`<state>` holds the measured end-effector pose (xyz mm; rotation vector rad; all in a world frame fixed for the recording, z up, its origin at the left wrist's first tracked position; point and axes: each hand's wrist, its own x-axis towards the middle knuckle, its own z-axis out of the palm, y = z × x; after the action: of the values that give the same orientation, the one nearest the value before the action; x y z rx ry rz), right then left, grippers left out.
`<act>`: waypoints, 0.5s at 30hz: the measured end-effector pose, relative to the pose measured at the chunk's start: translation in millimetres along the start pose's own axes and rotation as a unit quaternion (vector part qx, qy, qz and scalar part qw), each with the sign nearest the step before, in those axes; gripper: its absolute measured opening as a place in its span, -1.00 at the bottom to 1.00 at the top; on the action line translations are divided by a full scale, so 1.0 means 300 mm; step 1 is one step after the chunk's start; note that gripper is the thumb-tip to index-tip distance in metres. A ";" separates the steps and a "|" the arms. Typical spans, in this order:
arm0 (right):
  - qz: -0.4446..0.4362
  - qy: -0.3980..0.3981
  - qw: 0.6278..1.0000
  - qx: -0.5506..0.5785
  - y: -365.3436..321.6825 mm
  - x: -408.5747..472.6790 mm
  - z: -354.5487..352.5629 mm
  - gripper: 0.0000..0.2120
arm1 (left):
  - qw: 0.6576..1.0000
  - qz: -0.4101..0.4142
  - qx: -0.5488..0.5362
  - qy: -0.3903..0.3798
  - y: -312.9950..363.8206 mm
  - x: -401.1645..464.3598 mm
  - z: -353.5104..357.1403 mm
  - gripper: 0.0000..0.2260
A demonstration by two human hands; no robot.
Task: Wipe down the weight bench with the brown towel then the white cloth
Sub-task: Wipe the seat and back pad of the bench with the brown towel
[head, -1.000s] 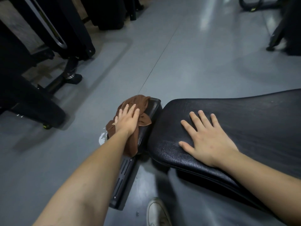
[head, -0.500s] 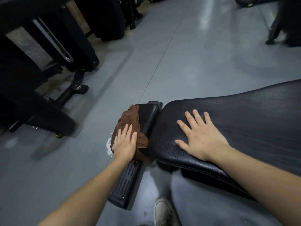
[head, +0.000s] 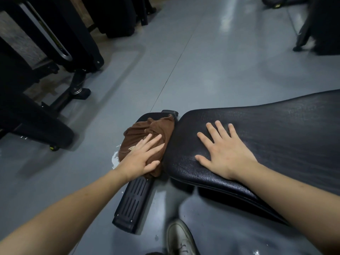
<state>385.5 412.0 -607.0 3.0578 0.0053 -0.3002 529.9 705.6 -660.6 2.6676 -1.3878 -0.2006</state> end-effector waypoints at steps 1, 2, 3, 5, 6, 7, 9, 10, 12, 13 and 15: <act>0.000 -0.001 1.000 -0.001 0.000 0.000 -0.001 -0.15 | 1.000 0.003 -0.002 0.001 -0.001 -0.009 0.003 -0.47; 0.000 -0.002 1.000 -0.003 0.001 -0.001 -0.001 -0.15 | 1.000 0.009 0.001 0.002 -0.003 -0.018 0.005 -0.48; 0.000 -0.003 1.000 -0.003 0.001 -0.001 -0.001 -0.15 | 1.000 0.024 0.013 0.004 -0.006 -0.030 0.007 -0.50; 0.001 0.000 1.000 -0.002 0.000 -0.002 -0.002 -0.13 | 0.996 0.068 0.058 0.008 -0.013 -0.056 0.012 -0.54; 0.001 0.001 1.000 0.000 0.000 -0.002 -0.002 -0.12 | 0.993 0.084 0.080 0.008 -0.014 -0.068 0.012 -0.55; 0.001 0.000 1.000 0.000 0.000 -0.002 -0.002 -0.12 | 0.991 0.092 0.095 0.007 -0.015 -0.074 0.009 -0.54; 0.001 0.000 1.000 -0.002 0.001 -0.001 -0.001 -0.12 | 0.987 0.104 0.119 0.004 -0.018 -0.074 -0.001 -0.54; 0.001 0.000 1.000 -0.001 0.000 0.000 -0.001 -0.12 | 0.985 0.112 0.134 -0.002 -0.022 -0.069 -0.007 -0.55; 0.001 0.001 1.000 -0.001 -0.001 0.001 0.000 -0.13 | 0.978 0.125 0.163 -0.024 -0.026 -0.047 -0.021 -0.55; 0.002 0.001 1.000 -0.001 0.000 0.001 0.001 -0.13 | 0.977 0.124 0.171 -0.033 -0.022 -0.032 -0.027 -0.54; 0.002 0.000 1.000 -0.001 0.001 0.002 0.000 -0.13 | 0.979 0.109 0.171 -0.030 -0.007 0.003 -0.038 -0.53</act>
<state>386.0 411.7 -607.1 3.0561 -0.0003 -0.2992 534.1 706.5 -649.6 2.7562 -1.8727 -0.0203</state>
